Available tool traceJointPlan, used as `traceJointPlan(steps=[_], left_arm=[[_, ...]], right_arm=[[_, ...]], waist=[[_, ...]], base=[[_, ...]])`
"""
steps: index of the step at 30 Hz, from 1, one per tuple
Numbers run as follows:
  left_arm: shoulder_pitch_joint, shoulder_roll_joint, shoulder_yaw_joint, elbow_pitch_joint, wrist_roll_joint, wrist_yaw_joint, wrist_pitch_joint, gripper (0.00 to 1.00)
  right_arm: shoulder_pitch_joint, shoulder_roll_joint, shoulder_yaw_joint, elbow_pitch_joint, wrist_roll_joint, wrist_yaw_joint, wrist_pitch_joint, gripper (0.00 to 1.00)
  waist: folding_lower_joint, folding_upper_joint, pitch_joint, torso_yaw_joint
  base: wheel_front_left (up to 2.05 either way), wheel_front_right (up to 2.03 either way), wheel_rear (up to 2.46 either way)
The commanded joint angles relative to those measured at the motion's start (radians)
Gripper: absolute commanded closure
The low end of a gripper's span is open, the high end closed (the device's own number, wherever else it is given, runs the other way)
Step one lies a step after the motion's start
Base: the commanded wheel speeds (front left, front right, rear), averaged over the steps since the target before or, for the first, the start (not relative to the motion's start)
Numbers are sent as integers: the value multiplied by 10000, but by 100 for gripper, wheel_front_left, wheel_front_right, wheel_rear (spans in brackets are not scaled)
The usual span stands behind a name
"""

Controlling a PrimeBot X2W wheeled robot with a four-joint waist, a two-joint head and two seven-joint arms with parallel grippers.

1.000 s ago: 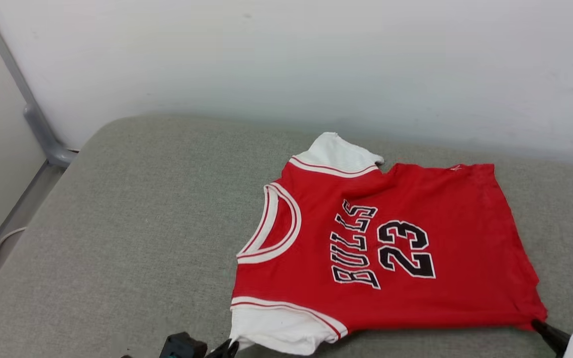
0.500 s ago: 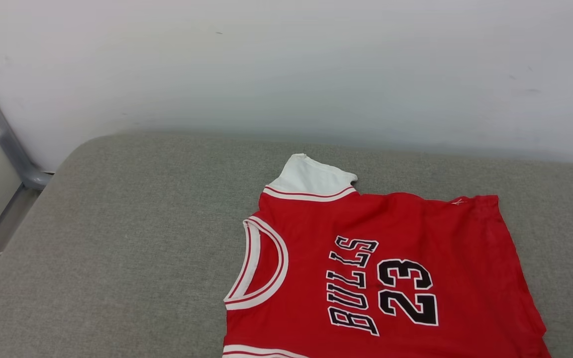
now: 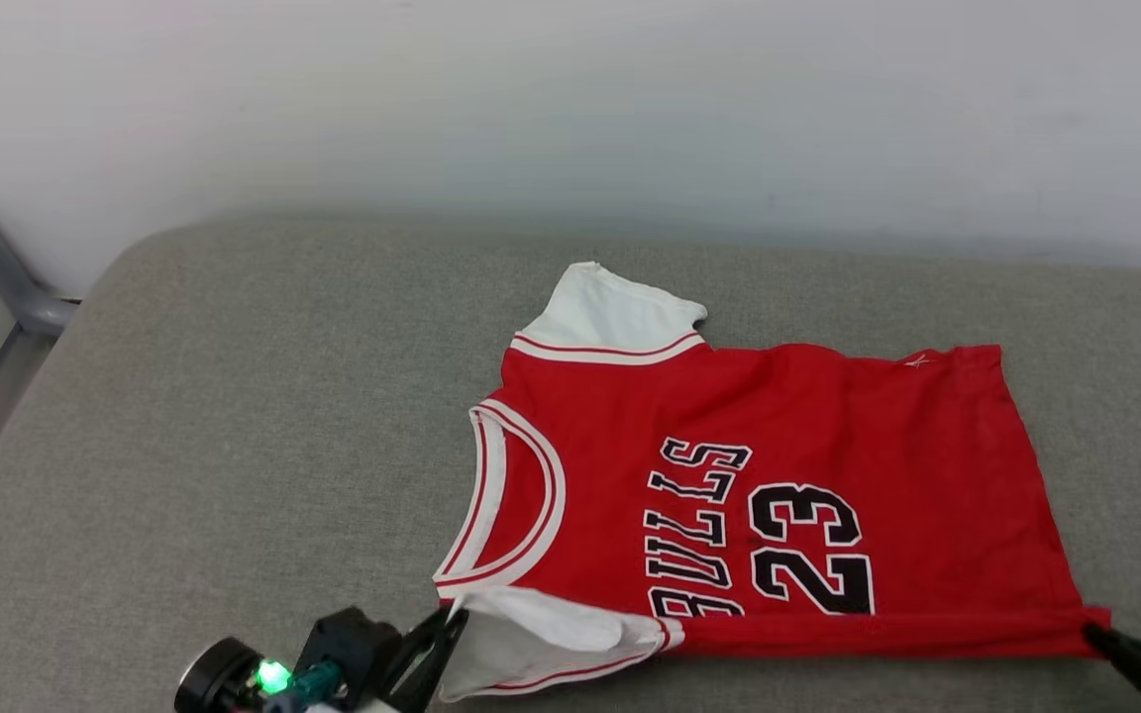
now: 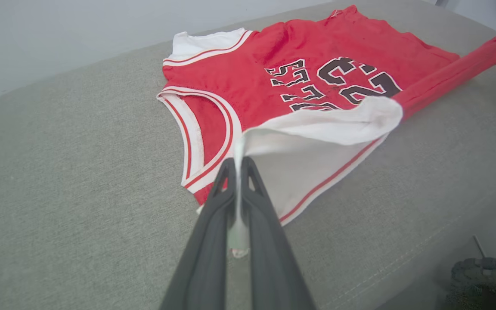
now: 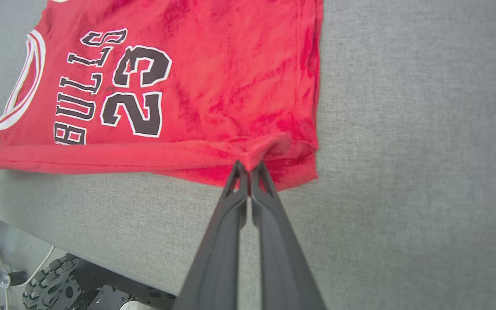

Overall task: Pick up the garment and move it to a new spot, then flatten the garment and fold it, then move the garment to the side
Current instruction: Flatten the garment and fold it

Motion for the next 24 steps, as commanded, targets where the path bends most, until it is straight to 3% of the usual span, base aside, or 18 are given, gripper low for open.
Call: traceJointPlan(steps=[1, 10, 21, 22, 23, 24], left_arm=[[-556, -119, 16, 128, 125, -96, 134, 100], [-2331, -761, -197, 1363, 483, -329, 503, 100], [-3385, -1306, -450, 2881, 727, -483, 388, 100], [-3437, -1358, -482, 3011, 729, -499, 338, 100], [-3496, -1413, -500, 3156, 731, -503, 295, 100], [-3515, -1485, -506, 3329, 691, -484, 315, 91]], right_arm=[[-435, 95, -176, -107, -253, -12, 303, 100], [-1909, 37, -226, 253, -755, -12, 1028, 100], [-2655, -167, 451, 1090, -833, -12, 824, 100], [-2691, -200, 545, 1155, -875, -12, 749, 88], [-2739, -224, 645, 1222, -884, -12, 647, 7], [-2787, -266, 753, 1272, -944, -12, 493, 0]], waist=[[0, -1, 455, -4], [0, -1, 1580, 90], [0, -1, 2031, 196], [0, -1, 2041, 206], [0, -1, 2043, 217], [0, -1, 2034, 229]], base=[[0, 0, 0], [0, 0, 0], [0, 0, 0], [0, 0, 0], [0, 0, 0], [0, 0, 0]])
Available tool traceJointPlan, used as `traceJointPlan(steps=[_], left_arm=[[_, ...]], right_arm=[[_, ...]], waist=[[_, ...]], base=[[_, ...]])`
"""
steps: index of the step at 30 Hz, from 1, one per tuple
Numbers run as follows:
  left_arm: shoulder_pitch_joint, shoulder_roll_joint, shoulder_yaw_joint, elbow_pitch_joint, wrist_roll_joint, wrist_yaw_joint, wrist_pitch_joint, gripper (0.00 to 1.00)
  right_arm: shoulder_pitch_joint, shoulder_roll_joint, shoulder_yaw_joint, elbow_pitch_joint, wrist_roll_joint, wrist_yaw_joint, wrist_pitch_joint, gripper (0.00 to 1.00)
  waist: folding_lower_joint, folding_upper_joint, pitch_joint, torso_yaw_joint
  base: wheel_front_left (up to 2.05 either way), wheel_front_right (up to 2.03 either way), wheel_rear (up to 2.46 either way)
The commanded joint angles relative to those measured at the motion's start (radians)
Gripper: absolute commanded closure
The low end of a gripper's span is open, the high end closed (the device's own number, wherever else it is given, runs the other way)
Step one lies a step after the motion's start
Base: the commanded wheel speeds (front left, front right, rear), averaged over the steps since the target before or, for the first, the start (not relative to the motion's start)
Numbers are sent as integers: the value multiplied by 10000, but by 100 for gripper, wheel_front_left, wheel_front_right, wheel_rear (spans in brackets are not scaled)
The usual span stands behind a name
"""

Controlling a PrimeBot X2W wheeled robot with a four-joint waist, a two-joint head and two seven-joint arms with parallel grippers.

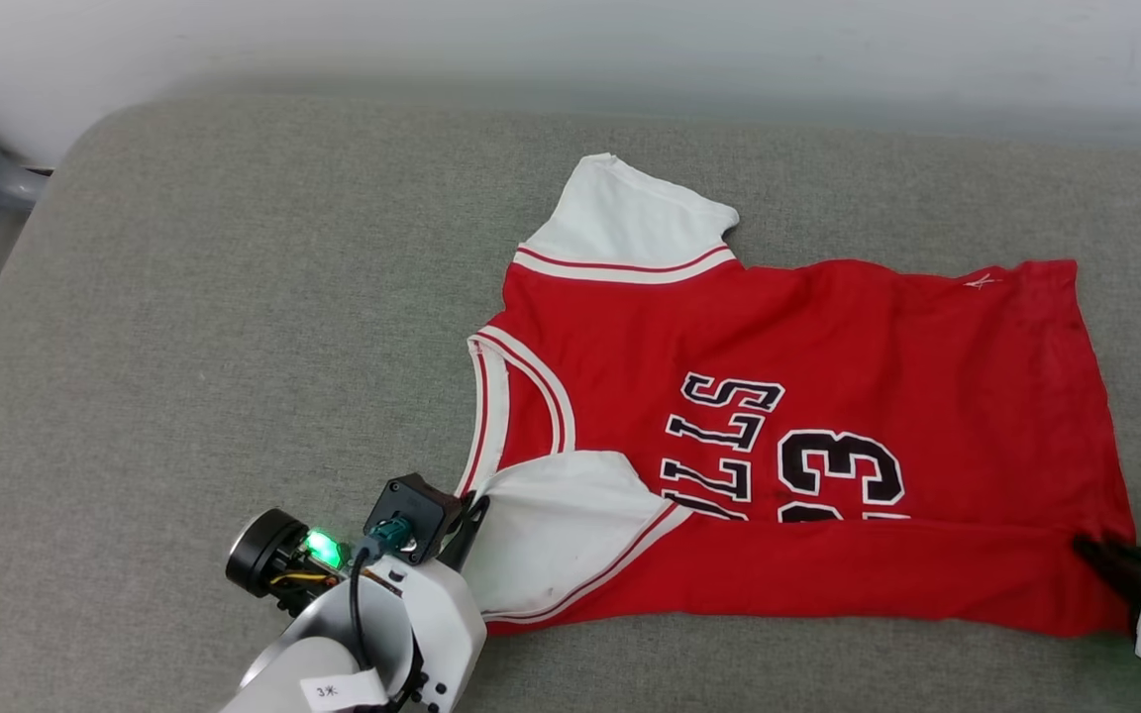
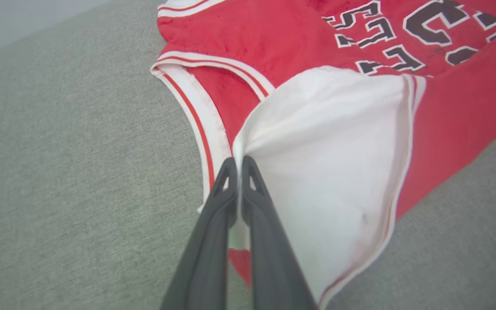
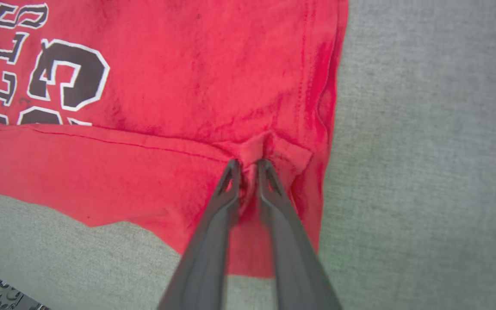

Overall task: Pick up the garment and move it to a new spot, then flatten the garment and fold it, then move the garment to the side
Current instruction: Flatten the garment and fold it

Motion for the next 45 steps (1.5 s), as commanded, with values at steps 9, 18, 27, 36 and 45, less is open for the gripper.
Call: traceJointPlan(steps=[9, 18, 27, 36, 45], left_arm=[[55, -642, 502, 950, -298, 665, -1122, 0], [1413, -935, 1538, 145, -1027, 1955, -2082, 0], [2991, -1061, 1069, -942, -1249, 2613, -1303, 0], [2746, -801, 602, -891, -1006, 2958, 183, 0], [2477, -944, 768, -312, -913, 3555, 500, 0]], right_arm=[[-245, -303, 628, 277, -581, -12, -1900, 0], [436, -207, 602, -297, -1776, -12, -3108, 0], [1600, 432, -303, -1299, -2533, -12, -2848, 0], [1775, 648, -799, -1878, -2693, -12, -2601, 0], [1668, 407, -863, -1957, -2548, -12, -2680, 0]], waist=[[-2, 0, -717, 41], [-2, 0, -1578, -100], [-2, 0, -1618, -246], [-2, 0, -1144, -450], [-2, 0, -515, -753]], base=[[0, 0, 0], [0, 0, 0], [0, 0, 0], [0, 0, 0], [0, 0, 0]])
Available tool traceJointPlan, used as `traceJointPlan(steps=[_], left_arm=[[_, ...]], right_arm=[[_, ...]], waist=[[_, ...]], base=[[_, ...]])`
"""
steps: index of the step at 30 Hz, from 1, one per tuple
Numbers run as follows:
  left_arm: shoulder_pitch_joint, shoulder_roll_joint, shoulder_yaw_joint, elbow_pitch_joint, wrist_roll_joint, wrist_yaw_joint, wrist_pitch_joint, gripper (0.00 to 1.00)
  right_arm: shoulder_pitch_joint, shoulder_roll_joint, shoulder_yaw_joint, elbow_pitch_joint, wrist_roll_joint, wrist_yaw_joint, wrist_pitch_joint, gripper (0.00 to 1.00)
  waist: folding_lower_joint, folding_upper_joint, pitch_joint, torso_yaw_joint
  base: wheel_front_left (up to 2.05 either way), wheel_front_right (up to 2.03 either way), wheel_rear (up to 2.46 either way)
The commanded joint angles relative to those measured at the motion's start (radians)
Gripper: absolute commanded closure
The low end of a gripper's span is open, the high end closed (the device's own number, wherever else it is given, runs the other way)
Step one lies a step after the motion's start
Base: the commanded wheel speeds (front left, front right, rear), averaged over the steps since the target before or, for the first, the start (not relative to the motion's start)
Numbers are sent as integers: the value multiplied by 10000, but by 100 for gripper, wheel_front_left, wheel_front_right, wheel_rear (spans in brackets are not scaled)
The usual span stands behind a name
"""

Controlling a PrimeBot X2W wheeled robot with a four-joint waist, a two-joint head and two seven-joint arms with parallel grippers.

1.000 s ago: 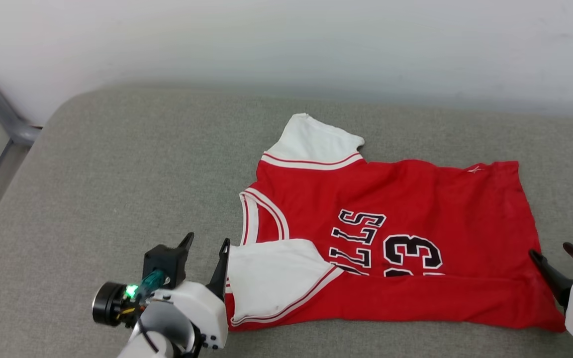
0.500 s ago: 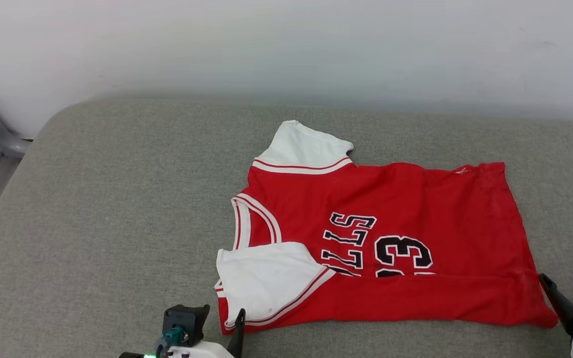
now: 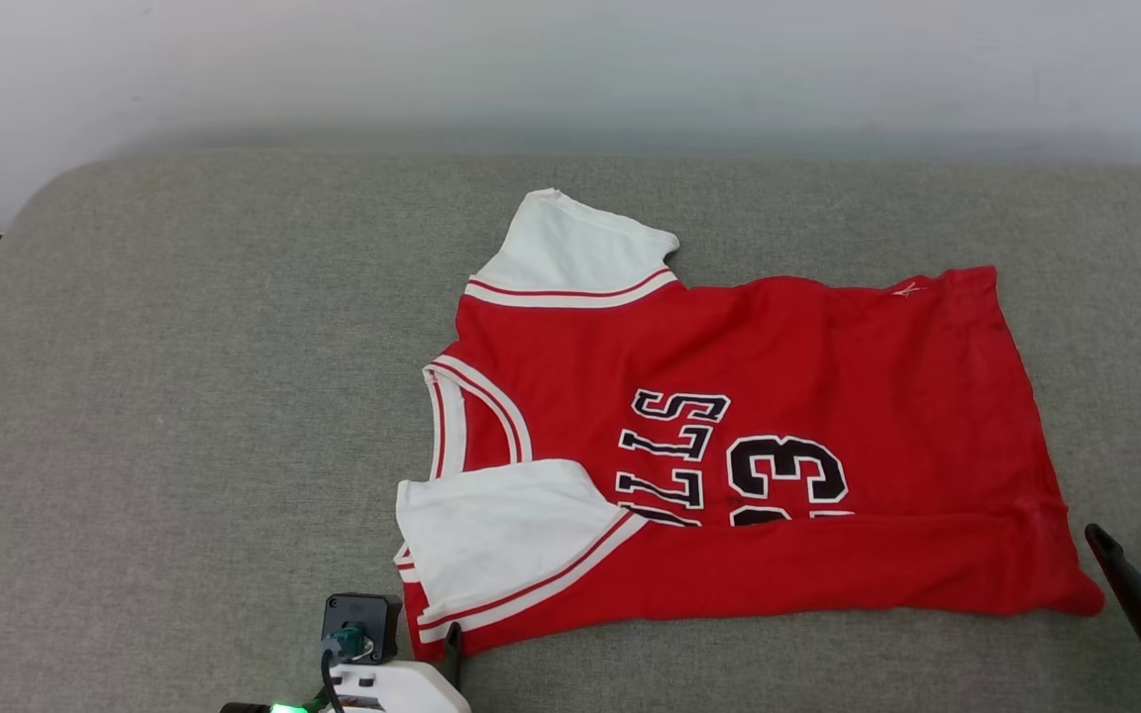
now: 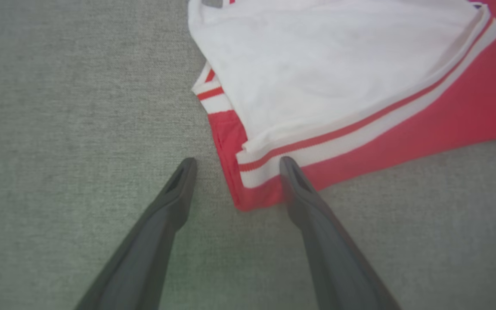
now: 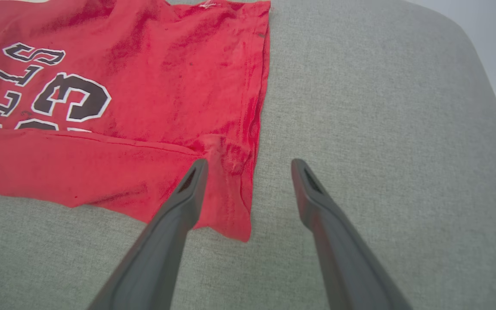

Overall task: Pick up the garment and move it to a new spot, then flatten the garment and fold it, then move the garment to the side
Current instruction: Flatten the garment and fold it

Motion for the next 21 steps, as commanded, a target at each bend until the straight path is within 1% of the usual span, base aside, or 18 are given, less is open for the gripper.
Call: traceJointPlan(steps=[1, 4, 6, 7, 8, 9, 12, 15, 21], left_arm=[[-141, -18, 15, 214, 93, 125, 64, 0], [-227, -96, -23, 552, 23, 159, 153, 0], [-180, -165, -133, 788, -84, 1, 293, 0], [-175, -210, -206, 884, -144, -114, 324, 14], [-189, -271, -212, 954, -235, -220, 246, 84], [-194, -310, -231, 1047, -272, -295, 190, 100], [-146, -327, -289, 1276, -343, -493, 56, 100], [-126, -299, -225, 1211, -359, -591, -260, 100], [-181, -45, -84, 496, -229, -659, -769, 100]], right_arm=[[-63, -89, -20, 9, 62, -12, -86, 0], [-95, -167, -40, 48, 132, -12, -140, 0], [-86, -208, -59, 82, 154, -12, -136, 0], [-73, -227, -77, 117, 166, -12, -128, 0], [-50, -247, -86, 167, 154, -12, -102, 0], [-26, -276, -81, 213, 125, -12, -75, 0], [102, -291, -93, 401, 50, -12, 21, 0], [174, -247, 11, 526, 23, -10, 174, 0], [254, -27, 167, 926, 18, -12, 786, 0]], waist=[[0, -1, 185, -112], [0, -1, 326, -153], [0, -1, 380, -154], [0, -1, 393, -146], [0, -1, 396, -134], [0, -1, 385, -120], [0, -1, 245, -15], [0, -1, 45, 114], [0, -1, -359, 422]], base=[[0, 0, 0], [0, 0, 0], [0, 0, 0], [0, 0, 0], [0, 0, 0], [0, 0, 0], [0, 0, 0], [0, 0, 0], [0, 0, 0]])
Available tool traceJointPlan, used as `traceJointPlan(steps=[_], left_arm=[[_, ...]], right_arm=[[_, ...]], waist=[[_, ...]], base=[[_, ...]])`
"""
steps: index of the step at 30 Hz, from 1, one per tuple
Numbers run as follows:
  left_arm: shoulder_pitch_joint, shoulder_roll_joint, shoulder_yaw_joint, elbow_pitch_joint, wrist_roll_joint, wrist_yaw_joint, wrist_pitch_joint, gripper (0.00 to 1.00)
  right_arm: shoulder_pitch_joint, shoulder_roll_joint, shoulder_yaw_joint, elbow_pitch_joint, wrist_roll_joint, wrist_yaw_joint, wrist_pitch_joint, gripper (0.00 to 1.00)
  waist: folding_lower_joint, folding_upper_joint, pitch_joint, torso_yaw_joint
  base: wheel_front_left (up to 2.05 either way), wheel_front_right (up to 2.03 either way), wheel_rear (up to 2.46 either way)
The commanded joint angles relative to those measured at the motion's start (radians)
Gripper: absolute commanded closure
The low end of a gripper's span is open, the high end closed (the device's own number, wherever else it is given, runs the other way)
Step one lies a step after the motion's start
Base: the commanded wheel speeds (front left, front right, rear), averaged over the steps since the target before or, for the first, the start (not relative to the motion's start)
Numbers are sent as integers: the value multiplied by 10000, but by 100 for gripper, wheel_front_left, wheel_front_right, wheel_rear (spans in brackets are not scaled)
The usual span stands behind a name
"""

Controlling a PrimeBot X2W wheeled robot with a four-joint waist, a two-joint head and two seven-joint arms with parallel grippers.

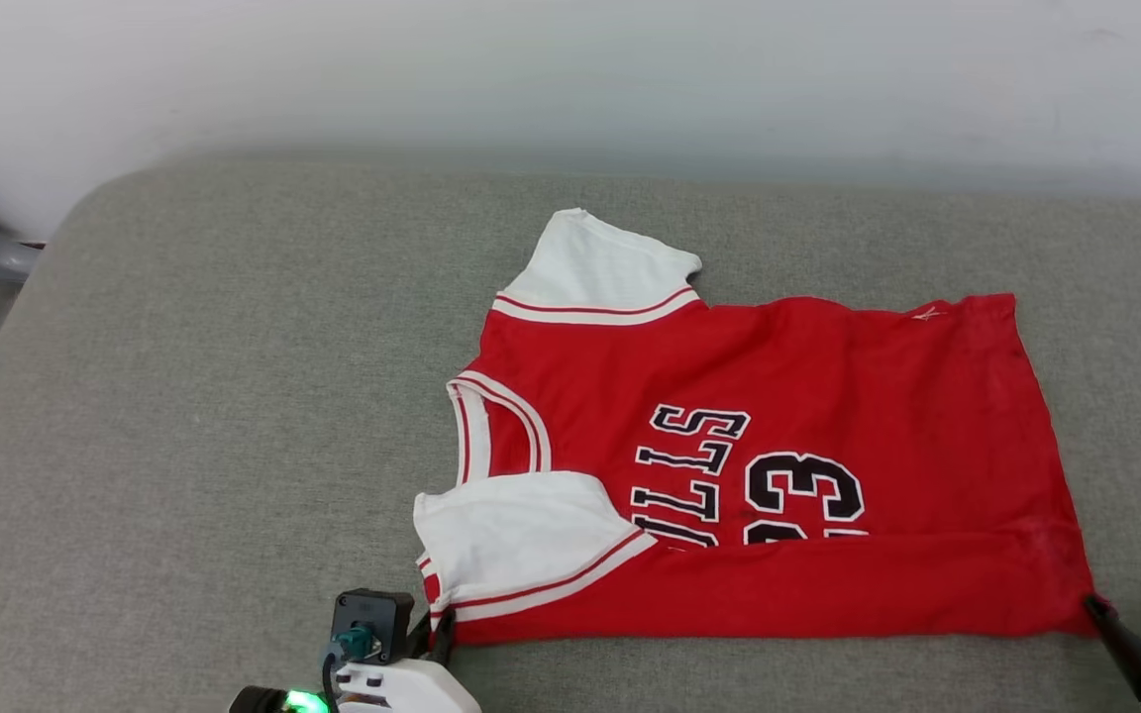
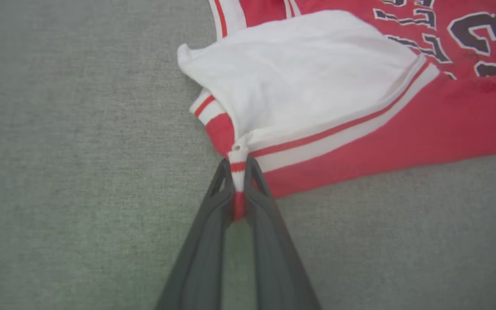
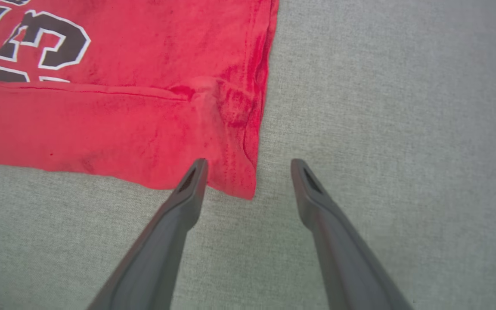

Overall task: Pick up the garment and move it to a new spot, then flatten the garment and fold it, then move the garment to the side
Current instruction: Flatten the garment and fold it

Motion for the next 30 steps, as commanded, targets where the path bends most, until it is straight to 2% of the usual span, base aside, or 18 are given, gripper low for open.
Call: traceJointPlan(steps=[1, 13, 22, 23, 24, 25, 30], left_arm=[[44, 170, 63, -319, 98, -16, -133, 100], [38, 495, -130, -1797, 448, 130, -87, 100], [-252, 367, -368, -1856, 634, 155, 4, 100], [-243, 364, -386, -1827, 634, 159, 13, 100], [-245, 363, -400, -1796, 638, 158, 24, 100], [-267, 374, -405, -1761, 643, 164, 39, 100], [-229, 448, -347, -1568, 512, 133, 51, 100]], right_arm=[[74, 137, 27, 154, -78, -12, 214, 0], [-572, 789, -214, 1295, -554, -12, 1122, 0], [-967, 1124, -215, 2350, -974, -12, 1364, 0], [-949, 1132, -175, 2468, -969, -12, 1436, 52], [-936, 1120, -114, 2558, -952, -12, 1487, 86], [-920, 1111, -77, 2626, -917, -12, 1524, 100], [-909, 1073, -151, 2802, -794, -16, 1424, 100]], waist=[[0, 0, -180, 192], [0, 0, -59, 518], [0, 0, 453, 634], [0, 0, 476, 637], [0, 0, 494, 638], [0, 0, 503, 637], [0, 0, 334, 567]], base=[[0, 0, 0], [0, 0, 0], [0, 0, 0], [0, 0, 0], [0, 0, 0], [0, 0, 0], [0, 0, 0]])
